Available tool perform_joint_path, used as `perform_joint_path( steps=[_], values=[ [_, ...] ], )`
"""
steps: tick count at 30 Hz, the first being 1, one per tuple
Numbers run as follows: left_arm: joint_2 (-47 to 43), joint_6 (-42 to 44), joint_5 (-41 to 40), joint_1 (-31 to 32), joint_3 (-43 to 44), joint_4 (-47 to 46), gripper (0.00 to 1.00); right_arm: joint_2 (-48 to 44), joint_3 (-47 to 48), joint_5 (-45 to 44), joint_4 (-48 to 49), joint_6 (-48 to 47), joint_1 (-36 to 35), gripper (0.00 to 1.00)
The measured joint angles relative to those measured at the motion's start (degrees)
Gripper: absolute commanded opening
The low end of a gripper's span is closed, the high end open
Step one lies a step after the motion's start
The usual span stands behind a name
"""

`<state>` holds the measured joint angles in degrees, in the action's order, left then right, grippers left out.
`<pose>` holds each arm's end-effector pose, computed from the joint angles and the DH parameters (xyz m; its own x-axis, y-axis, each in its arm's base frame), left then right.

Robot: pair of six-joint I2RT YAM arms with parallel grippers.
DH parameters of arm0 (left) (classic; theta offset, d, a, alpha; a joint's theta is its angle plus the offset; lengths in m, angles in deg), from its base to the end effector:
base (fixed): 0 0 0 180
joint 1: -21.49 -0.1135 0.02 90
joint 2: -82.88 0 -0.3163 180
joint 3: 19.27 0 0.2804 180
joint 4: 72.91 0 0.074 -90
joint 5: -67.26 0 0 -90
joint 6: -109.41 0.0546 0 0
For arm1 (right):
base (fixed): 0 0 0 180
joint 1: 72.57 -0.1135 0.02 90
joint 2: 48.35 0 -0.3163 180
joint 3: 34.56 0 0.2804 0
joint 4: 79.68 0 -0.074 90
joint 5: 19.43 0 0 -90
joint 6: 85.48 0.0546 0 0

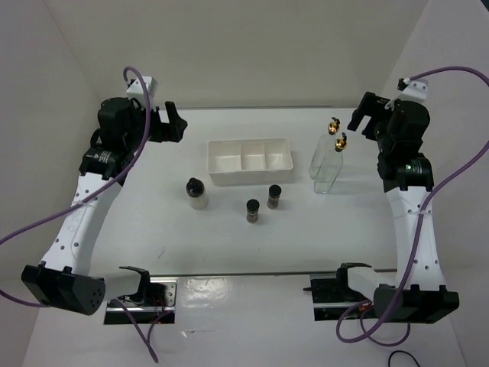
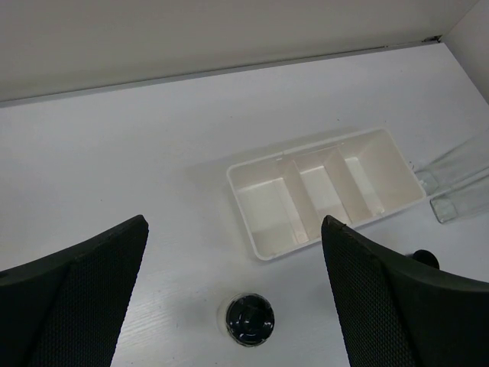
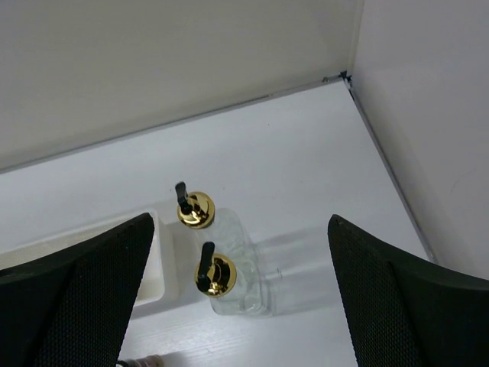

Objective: Organize the condiment bottles

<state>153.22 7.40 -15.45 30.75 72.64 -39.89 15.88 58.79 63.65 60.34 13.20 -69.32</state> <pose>0.2949 -0.0551 0.4890 -0.2504 -0.1683 -0.9534 0.2354 0.9446 -0.2286 0.2526 -0.0209 0.5106 -0.1596 0.1591 -0.9743 0.2008 0.9715 0.1258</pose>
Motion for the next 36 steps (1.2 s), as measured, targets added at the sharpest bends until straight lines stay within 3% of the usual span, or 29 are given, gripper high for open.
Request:
perform_joint_path(
  steps=[16, 25, 36],
  values=[
    [3.1, -0.1, -0.4, 0.0, 0.0, 0.0, 1.0, -11.8, -18.5, -1.4, 2.1, 4.5, 0.0, 0.98],
    [3.1, -0.1, -0.4, 0.0, -1.0, -0.1, 1.0, -15.4, -28.9, 3.4, 7.3, 4.7, 0.0, 0.98],
    [3.5, 0.1, 0.5, 0.0, -1.1, -0.2, 1.0, -15.6, -31.0, 6.6, 13.4, 2.6, 0.0, 0.98]
  ],
)
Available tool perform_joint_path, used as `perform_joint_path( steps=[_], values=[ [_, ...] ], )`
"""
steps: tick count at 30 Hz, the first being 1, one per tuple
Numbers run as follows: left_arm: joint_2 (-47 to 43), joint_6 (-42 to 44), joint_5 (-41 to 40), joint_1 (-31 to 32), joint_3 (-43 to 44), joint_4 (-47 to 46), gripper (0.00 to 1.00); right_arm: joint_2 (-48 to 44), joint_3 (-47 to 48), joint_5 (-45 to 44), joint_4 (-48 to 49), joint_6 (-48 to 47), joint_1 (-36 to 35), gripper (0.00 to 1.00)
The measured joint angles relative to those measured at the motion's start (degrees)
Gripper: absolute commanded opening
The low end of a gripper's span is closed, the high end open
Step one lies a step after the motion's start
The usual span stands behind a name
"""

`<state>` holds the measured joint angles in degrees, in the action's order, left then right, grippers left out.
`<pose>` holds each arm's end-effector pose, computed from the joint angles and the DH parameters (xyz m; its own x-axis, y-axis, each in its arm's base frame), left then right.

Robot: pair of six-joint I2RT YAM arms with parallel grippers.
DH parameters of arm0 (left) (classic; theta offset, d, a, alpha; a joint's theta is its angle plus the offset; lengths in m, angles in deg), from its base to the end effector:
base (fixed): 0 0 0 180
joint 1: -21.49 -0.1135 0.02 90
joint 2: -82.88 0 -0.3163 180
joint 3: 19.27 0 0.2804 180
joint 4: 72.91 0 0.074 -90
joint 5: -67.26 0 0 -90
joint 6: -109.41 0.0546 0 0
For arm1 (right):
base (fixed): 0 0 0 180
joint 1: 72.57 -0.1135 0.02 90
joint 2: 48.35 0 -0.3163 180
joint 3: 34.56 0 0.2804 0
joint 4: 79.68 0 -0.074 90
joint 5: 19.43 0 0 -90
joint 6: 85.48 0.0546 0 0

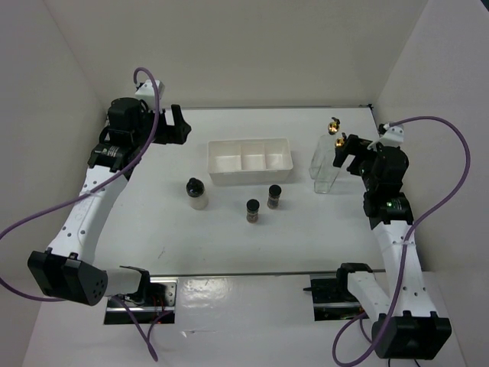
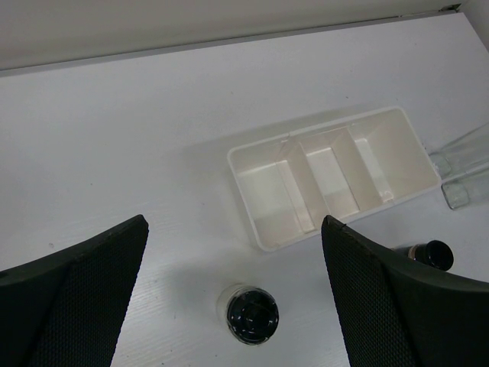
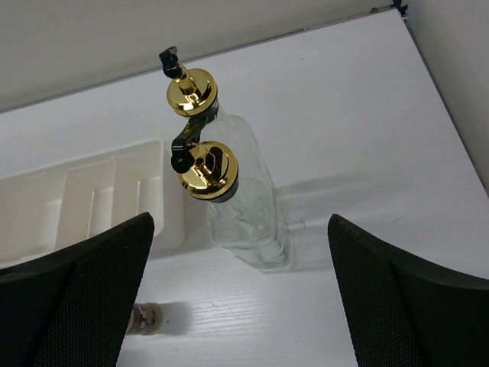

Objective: Organize the condiment bottles

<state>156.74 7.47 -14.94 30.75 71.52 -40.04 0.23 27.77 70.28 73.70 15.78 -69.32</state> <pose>0.3181 -0.0594 0.4638 -0.3248 -0.1547 -0.9330 0.2259 0.9453 -0.2354 0.2081 -0.0121 0.3887 -0.2061 0.2073 -0.9563 0.1039 0.9764 0.1893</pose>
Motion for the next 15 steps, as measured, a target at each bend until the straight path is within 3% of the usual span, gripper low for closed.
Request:
perform_joint_path(
  steps=[15],
  values=[
    [0.3, 1.4, -0.2, 0.0, -1.7, -1.3, 1.0, 5.4, -1.3, 3.2, 4.9, -3.5, 0.0, 0.98]
  ],
)
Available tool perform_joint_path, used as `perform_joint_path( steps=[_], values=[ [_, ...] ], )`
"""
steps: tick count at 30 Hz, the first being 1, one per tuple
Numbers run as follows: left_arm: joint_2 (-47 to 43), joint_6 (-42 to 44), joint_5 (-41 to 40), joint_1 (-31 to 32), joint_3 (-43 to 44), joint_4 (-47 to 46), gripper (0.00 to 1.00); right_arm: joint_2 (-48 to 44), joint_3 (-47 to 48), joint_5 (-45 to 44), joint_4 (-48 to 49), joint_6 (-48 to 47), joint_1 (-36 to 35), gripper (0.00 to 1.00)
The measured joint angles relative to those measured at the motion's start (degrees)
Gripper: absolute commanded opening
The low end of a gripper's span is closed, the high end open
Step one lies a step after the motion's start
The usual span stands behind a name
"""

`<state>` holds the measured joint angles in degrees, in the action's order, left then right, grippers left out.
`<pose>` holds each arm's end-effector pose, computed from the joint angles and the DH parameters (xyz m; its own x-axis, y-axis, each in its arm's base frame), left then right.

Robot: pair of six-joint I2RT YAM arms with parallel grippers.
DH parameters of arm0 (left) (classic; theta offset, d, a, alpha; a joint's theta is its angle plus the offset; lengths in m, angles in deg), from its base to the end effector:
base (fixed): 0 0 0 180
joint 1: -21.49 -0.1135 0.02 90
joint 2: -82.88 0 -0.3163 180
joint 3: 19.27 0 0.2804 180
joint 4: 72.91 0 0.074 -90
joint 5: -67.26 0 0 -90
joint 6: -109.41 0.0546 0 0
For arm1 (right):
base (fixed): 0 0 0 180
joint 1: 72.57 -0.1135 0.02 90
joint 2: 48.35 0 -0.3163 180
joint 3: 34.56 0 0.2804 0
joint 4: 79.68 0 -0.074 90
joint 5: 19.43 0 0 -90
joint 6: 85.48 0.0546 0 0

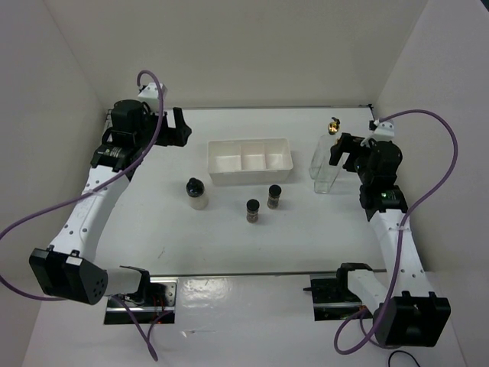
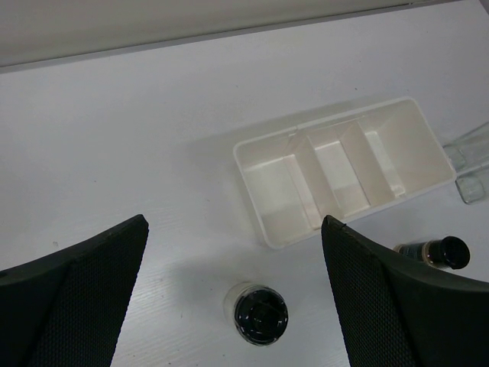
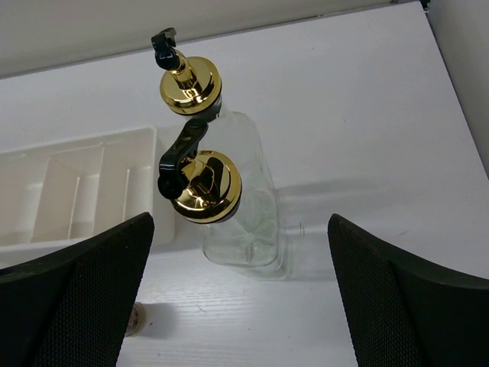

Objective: Organize the condiment bottles

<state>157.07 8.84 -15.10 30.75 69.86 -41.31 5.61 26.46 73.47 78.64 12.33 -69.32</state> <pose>0.3220 -0.0599 0.4534 -0.3305 -0.1303 -0.9348 0.2285 0.9499 -0.2132 0.2363 -0.0107 0.3713 -0.2486 0.1501 -0.9569 0.0419 0.9887 0.1441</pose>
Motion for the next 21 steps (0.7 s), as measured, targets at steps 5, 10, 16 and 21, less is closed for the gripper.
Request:
perform_joint_path(
  steps=[5, 10, 16, 21],
  values=[
    [0.1, 0.2, -0.4, 0.0, -0.3, 0.0, 1.0, 2.7, 0.0, -0.2, 0.9, -0.3, -0.4, 0.98],
    [0.7, 0.3, -1.1, 0.0, -0.3, -0.1, 1.0, 4.7, 0.0, -0.9, 2.5, -0.5, -2.3, 0.98],
    [1.9, 1.4, -1.9, 0.0, -0.3, 0.0, 1.0, 7.4, 0.0, -2.6, 4.0, -0.5, -2.9, 0.98],
    [2.5, 1.6, -2.4, 0.0, -0.3, -0.1, 1.0, 8.4, 0.0, -3.7, 4.4, -0.5, -3.0, 0.94]
  ],
)
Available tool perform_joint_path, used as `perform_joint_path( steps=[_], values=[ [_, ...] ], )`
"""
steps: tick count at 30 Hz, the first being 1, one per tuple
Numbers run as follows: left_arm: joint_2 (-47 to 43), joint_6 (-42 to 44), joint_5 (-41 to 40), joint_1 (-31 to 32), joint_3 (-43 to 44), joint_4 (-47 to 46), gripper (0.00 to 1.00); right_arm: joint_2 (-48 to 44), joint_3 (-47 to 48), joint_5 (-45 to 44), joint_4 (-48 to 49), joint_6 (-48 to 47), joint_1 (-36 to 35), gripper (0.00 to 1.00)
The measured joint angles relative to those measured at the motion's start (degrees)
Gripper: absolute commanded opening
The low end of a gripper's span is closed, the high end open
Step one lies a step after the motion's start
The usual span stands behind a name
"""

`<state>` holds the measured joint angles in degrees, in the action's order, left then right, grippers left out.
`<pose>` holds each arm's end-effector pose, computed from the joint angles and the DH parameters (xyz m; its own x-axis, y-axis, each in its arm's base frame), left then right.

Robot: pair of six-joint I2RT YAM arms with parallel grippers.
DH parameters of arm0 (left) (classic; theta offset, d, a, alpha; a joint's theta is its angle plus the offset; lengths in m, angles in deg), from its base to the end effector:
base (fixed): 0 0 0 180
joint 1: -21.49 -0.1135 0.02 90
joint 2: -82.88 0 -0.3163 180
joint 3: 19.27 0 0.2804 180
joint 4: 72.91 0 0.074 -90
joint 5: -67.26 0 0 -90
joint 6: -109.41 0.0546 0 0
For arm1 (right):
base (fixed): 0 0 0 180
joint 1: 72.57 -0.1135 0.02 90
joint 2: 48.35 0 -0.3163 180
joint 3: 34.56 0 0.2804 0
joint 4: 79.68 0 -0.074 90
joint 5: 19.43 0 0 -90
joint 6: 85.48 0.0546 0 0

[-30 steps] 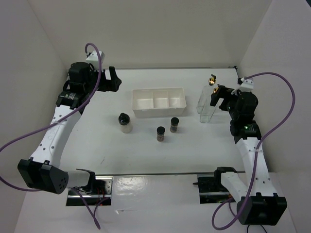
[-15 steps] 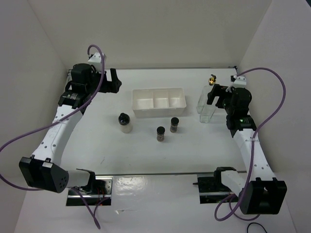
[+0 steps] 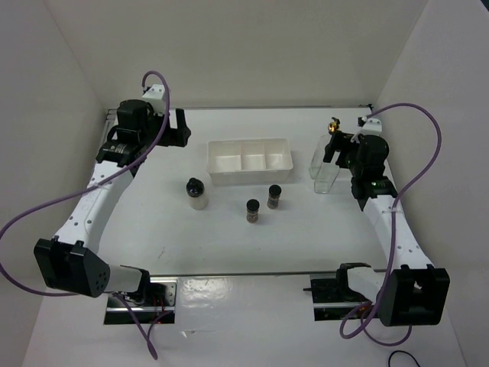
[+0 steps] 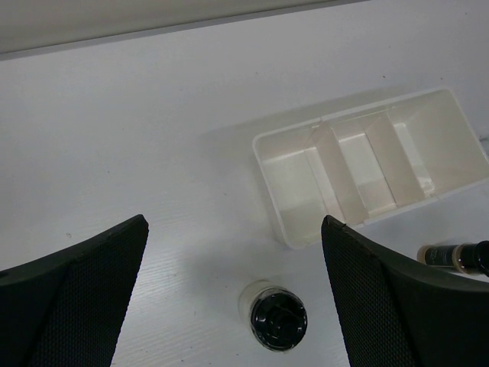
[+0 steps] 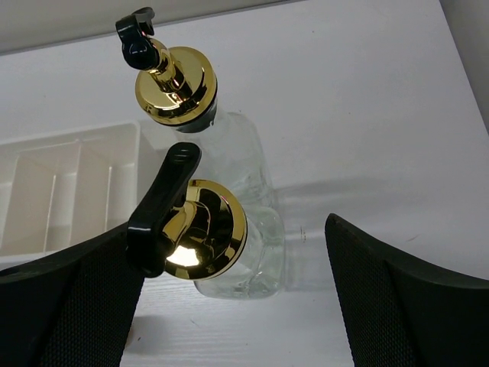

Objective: Organize the condiment bottles

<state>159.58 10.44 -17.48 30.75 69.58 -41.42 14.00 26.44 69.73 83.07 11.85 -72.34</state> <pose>0.3372 -0.0601 0.4378 -0.3612 -0.0984 -0.9273 0.1916 0.9654 -0.1771 0.2754 -0.0019 0.3461 -0.3141 0.1288 -0.9406 0.0585 0.9915 0.1163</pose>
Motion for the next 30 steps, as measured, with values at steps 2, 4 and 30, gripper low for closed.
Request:
perform_joint_path(
  steps=[2, 4, 30],
  values=[
    [0.3, 0.0, -0.2, 0.0, 0.0, 0.0, 1.0, 0.3, 0.0, -0.1, 0.7, -0.1, 0.0, 0.9],
    [0.7, 0.0, -0.2, 0.0, 0.0, 0.0, 1.0, 0.7, 0.0, -0.4, 1.4, -0.3, 0.0, 0.85],
    [3.5, 0.0, -0.5, 0.0, 0.8, -0.3, 1.0, 4.3, 0.8, -2.0, 2.9, -2.1, -1.1, 0.0]
  ],
)
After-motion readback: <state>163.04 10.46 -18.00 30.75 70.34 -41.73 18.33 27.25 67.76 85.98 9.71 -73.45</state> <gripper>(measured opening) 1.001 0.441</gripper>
